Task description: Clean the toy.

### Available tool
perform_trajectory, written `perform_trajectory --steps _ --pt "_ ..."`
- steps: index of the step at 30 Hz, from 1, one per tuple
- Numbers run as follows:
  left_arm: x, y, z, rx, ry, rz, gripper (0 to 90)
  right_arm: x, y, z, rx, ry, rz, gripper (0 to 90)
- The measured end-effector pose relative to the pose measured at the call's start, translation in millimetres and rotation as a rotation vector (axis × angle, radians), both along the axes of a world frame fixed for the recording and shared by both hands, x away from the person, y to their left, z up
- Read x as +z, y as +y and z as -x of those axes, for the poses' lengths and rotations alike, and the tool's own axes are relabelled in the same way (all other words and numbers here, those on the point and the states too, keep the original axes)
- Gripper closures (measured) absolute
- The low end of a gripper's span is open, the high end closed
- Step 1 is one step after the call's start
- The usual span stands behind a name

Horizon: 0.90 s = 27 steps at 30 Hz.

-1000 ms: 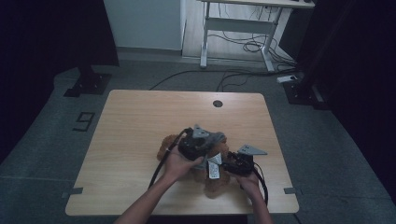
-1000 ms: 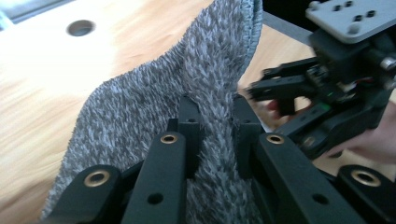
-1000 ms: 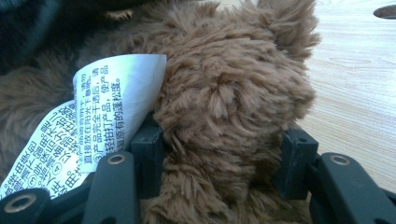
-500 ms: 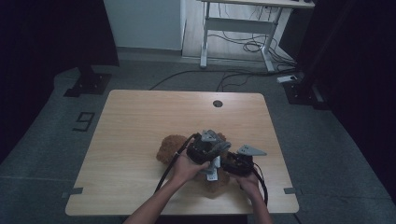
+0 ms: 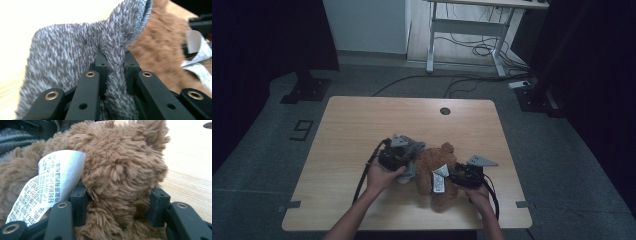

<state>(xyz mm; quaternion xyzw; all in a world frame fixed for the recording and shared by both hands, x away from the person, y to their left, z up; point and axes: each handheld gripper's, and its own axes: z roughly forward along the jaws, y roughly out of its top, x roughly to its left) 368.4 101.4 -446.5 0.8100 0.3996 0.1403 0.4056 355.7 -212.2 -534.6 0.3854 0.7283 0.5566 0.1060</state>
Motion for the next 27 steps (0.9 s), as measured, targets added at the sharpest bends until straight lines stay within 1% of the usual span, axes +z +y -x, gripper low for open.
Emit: perform_trajectory --steps 1,2,3,4,6,8,9,10,11,12,13,15,17,18,20,21,22,23,24,27 --pt "0.9 7.6 -0.3 0.015 0.0 0.014 78.2 0.0 0.2 0.1 -0.002 0.001 -0.001 45.9" --pt "1.7 19.7 -0.6 0.036 -0.001 0.018 78.3 -0.1 0.0 0.1 -0.002 0.002 -0.003 45.9" --pt "1.5 26.0 -0.3 0.052 -0.005 0.015 78.3 -0.4 -0.4 0.0 -0.001 0.003 -0.004 45.9" --pt "-0.4 37.1 0.7 0.078 -0.005 0.0 78.3 -0.6 -0.4 -0.1 -0.001 0.003 -0.006 45.9" --pt "-6.2 47.4 1.7 0.104 0.0 -0.019 78.4 -0.7 -0.8 -0.5 0.0 0.005 -0.005 45.9" --pt "-15.4 55.8 2.3 0.121 0.018 -0.036 78.3 -1.1 -1.0 -0.9 -0.001 0.006 -0.008 45.9" --pt "-21.9 60.1 2.0 0.128 0.033 -0.047 78.3 -1.1 -1.1 -1.0 -0.002 0.006 -0.009 45.9" --pt "-30.4 65.0 1.2 0.139 0.058 -0.04 78.3 -1.2 -1.2 -1.0 -0.002 0.006 -0.008 46.0" --pt "-35.3 67.8 0.7 0.143 0.072 -0.031 78.3 -1.2 -1.2 -0.9 -0.003 0.005 -0.008 45.9" --pt "-42.2 71.6 0.0 0.147 0.098 -0.008 78.3 -1.2 -1.2 -0.9 -0.004 0.006 -0.007 45.9" --pt "-45.8 73.8 -0.5 0.148 0.111 0.001 78.3 -1.3 -1.3 -0.9 -0.004 0.005 -0.007 46.0" --pt "-47.1 75.8 -0.9 0.146 0.122 0.011 78.3 -1.5 -1.6 -1.1 -0.005 0.005 -0.008 46.0" --pt "-38.3 75.9 -0.7 0.148 0.109 0.017 78.2 -1.7 -2.2 -1.6 -0.006 0.006 -0.008 46.1" --pt "-31.6 74.7 0.0 0.144 0.094 0.02 78.3 -1.9 -2.5 -1.8 -0.006 0.006 -0.009 46.1" --pt "-16.5 68.3 3.4 0.119 0.063 0.048 78.3 -2.0 -2.7 -1.9 -0.005 0.008 -0.012 46.1" --pt "-9.0 62.2 5.7 0.099 0.043 0.053 78.2 -1.9 -2.6 -1.9 -0.005 0.007 -0.011 46.2" --pt "-0.2 52.5 8.8 0.078 0.014 0.048 78.2 -1.9 -2.6 -1.9 -0.006 0.007 -0.011 46.2" --pt "3.1 48.3 10.1 0.069 0.006 0.046 78.2 -1.9 -2.6 -1.9 -0.007 0.007 -0.011 46.2" --pt "10.4 37.6 12.1 0.038 -0.011 0.046 78.2 -1.9 -2.6 -1.8 -0.007 0.007 -0.011 46.2" --pt "22.3 10.5 14.6 -0.02 -0.026 0.05 78.2 -1.7 -2.3 -1.2 -0.008 0.008 -0.009 46.2"
